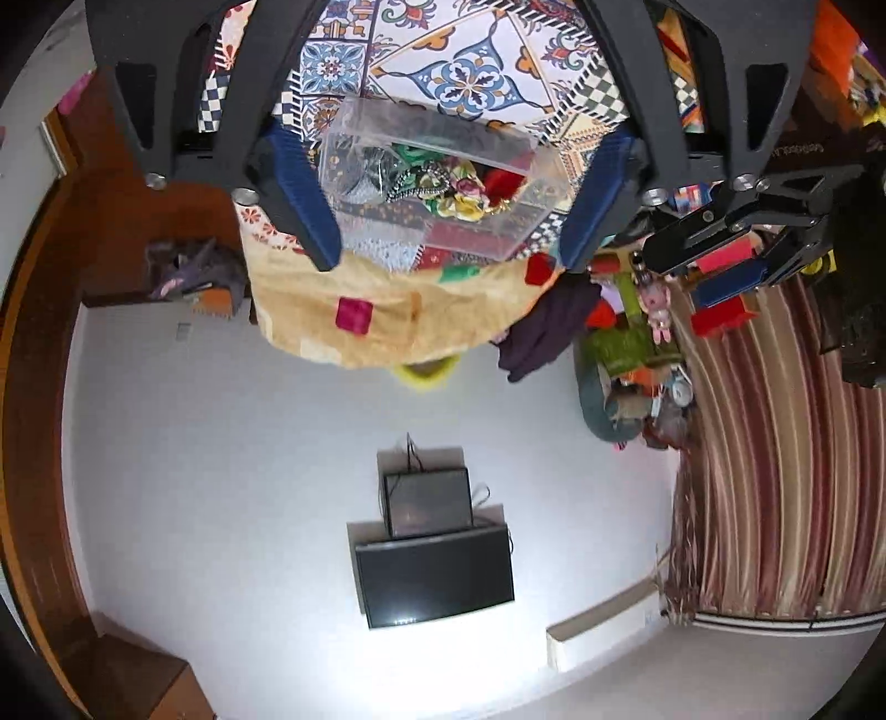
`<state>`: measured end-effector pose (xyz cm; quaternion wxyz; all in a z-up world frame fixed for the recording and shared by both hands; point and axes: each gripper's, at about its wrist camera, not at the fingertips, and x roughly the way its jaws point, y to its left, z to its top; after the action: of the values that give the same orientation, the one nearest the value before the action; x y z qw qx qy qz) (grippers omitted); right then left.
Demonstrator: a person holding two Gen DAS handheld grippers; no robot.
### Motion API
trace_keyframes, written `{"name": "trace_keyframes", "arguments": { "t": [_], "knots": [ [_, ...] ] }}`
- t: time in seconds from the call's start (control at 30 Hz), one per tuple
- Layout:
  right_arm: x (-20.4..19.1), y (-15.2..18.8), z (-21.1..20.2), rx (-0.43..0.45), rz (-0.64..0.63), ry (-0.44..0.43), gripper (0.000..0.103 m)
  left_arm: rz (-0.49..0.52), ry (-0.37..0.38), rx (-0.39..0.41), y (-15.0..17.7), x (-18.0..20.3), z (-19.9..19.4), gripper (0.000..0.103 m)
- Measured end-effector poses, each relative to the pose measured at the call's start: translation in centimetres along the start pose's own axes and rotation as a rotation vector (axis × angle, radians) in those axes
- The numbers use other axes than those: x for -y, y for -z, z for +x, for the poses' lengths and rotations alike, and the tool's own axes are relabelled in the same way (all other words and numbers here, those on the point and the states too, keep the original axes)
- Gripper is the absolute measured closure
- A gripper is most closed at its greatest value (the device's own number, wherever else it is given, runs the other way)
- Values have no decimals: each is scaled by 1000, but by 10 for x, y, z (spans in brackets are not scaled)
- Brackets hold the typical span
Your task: Organize soft objects
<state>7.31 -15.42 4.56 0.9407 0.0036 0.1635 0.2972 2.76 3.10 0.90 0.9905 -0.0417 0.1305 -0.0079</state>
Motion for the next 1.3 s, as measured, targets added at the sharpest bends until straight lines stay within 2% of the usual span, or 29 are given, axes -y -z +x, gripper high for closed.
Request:
{"name": "trace_keyframes", "arguments": {
  "t": [0.27,1.3],
  "knots": [
    [-2,4,-3,15,9,2,13,-3,4,1,0,3,-6,0],
    [-3,8,-16,26,12,-3,12,15,0,7,1,7,-8,0]
  ]
}}
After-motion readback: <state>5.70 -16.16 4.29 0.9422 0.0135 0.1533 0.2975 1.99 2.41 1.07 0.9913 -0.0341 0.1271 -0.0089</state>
